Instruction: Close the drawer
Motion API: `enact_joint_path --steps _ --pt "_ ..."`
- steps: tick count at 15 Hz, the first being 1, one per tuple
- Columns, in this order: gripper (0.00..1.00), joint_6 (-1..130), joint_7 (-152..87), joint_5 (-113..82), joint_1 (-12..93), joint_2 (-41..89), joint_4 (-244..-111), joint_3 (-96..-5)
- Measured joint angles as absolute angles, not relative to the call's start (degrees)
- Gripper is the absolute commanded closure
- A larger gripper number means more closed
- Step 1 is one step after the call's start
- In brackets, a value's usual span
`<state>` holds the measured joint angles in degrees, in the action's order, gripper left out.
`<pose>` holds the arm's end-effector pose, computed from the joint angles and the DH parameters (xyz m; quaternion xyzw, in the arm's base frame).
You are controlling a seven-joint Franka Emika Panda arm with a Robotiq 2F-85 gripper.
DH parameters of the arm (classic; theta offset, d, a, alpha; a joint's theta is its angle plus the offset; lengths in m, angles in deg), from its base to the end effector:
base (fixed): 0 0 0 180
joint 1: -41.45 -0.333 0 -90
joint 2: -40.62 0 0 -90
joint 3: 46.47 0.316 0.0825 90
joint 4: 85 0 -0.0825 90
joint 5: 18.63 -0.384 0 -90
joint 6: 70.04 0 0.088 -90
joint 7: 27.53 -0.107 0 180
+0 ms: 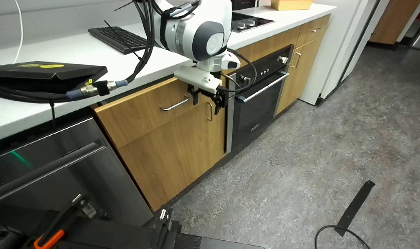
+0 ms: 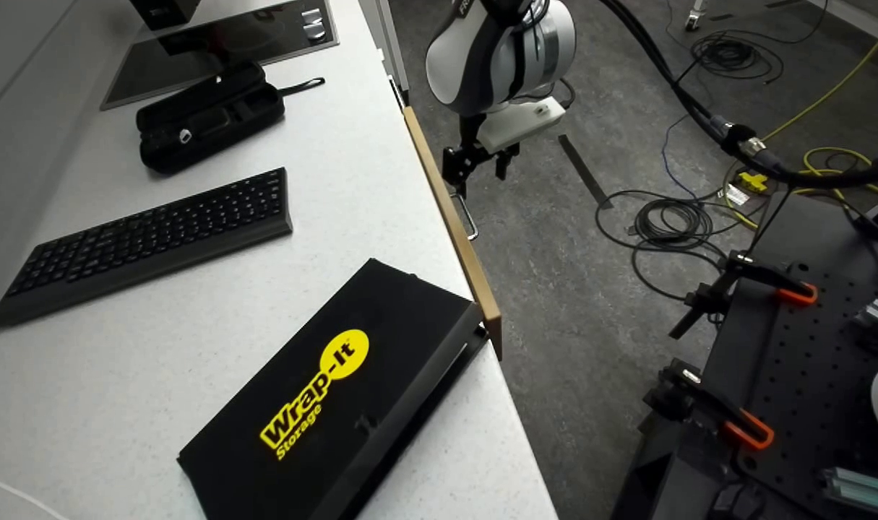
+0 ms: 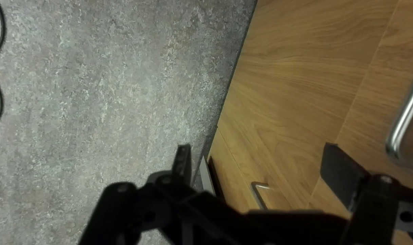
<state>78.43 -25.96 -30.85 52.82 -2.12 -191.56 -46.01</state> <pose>0.6160 -0.1230 0.1125 -0.9832 0.1728 0.0011 0.0582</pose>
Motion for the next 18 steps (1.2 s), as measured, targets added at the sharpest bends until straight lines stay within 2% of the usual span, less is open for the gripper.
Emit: enact_joint_path --steps 18 --pt "0.00 75.6 -26.0 -31.1 51.1 -6.8 -184.6 -43.8"
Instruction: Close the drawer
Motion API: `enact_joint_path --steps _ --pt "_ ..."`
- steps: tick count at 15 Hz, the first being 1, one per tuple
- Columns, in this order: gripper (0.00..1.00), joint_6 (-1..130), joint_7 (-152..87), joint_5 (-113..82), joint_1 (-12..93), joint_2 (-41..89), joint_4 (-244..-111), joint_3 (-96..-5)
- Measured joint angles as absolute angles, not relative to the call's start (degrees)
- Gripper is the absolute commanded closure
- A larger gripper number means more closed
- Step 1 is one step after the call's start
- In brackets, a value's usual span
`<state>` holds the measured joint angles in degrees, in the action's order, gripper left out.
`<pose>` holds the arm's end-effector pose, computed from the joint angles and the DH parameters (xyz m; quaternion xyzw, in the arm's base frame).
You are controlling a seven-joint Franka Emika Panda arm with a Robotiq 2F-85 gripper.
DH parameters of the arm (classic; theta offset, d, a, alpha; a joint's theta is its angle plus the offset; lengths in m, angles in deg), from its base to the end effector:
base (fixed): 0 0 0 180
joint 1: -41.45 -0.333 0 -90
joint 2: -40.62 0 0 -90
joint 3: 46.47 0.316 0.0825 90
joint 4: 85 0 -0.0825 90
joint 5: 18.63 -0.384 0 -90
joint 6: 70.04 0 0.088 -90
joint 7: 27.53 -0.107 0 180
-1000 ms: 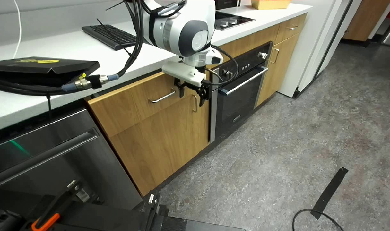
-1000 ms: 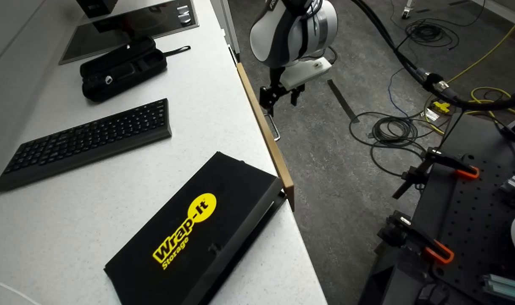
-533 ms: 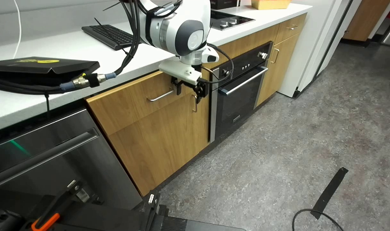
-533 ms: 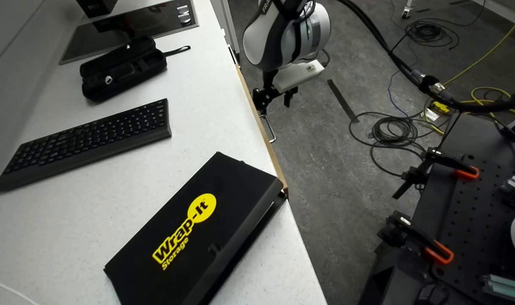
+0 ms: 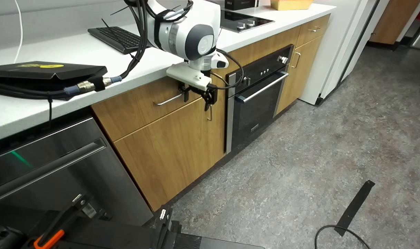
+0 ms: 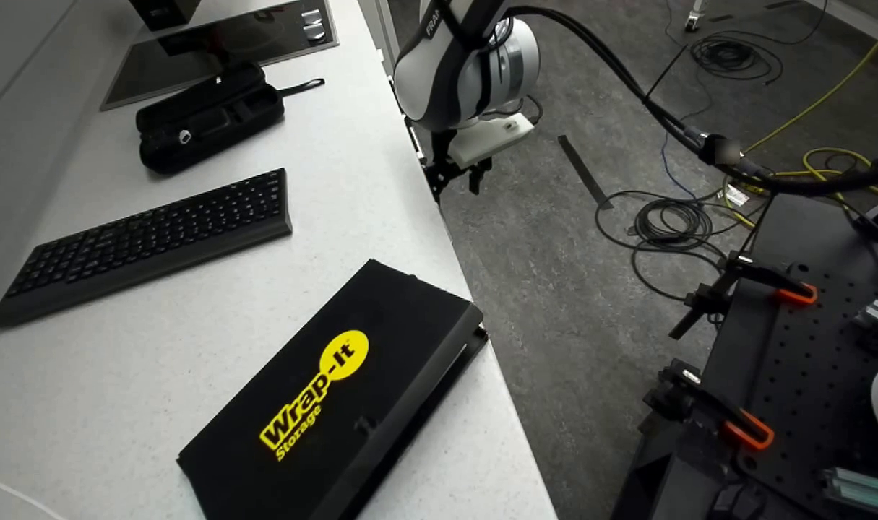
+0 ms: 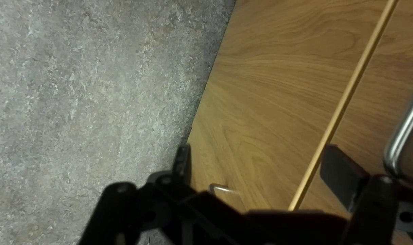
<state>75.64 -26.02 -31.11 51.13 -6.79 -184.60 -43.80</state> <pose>0.6467 -0.0841 0.1002 -0.9863 0.1452 0.0065 0.0781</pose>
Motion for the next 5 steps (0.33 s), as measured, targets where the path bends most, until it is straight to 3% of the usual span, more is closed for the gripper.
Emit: enact_joint_path --steps 5 --pt "0.00 75.1 -26.0 -31.0 51.1 -6.9 -184.3 -44.0"
